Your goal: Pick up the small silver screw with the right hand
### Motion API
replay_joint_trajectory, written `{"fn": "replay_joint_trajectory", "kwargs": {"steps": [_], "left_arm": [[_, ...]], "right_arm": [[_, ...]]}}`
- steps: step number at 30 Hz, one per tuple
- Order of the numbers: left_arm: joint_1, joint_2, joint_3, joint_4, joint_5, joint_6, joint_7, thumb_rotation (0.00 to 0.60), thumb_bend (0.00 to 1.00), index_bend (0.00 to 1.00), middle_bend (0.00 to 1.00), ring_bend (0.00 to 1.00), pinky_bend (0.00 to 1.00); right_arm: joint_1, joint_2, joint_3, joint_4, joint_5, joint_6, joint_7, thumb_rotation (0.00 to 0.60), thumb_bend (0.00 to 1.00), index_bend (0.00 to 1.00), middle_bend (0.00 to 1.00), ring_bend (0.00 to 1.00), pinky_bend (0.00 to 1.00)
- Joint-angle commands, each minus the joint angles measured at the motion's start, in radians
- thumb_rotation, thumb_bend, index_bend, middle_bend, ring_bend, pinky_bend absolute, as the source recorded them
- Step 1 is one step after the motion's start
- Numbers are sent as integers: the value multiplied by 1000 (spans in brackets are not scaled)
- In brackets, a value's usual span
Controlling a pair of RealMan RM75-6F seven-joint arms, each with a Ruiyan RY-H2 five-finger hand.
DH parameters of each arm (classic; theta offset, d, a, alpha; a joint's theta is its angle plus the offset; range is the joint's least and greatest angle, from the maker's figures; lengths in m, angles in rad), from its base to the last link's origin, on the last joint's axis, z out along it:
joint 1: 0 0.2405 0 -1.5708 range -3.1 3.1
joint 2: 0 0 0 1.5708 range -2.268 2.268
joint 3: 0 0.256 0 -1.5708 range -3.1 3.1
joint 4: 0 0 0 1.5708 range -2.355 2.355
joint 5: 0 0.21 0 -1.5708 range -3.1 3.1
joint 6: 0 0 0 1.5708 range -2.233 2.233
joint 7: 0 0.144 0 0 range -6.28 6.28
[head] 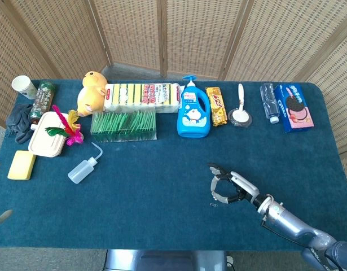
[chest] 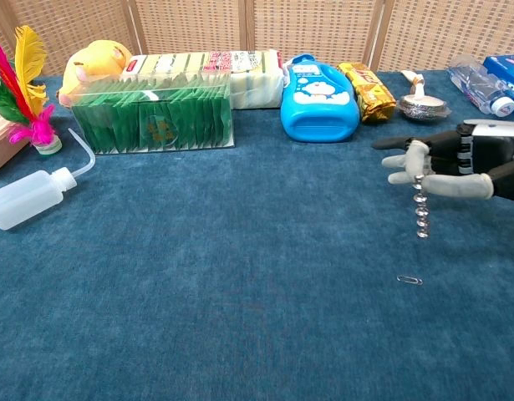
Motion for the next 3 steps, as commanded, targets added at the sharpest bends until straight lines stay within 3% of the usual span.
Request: {"fn": "replay_joint_trajectory", "kwargs": {"steps": [1, 3], "left_arm": [[0, 0, 1, -1, 2, -1, 1, 600, 29, 0, 0, 0, 0], [-1, 0, 3, -1, 5, -4, 3, 600, 28, 0, 0, 0, 0]], "right_arm": [[-6, -3, -12, 11, -11, 15, 12, 600, 495, 633, 0, 0, 0], [-8, -6, -17, 18, -17, 22, 18, 600, 495, 633, 0, 0, 0]]}}
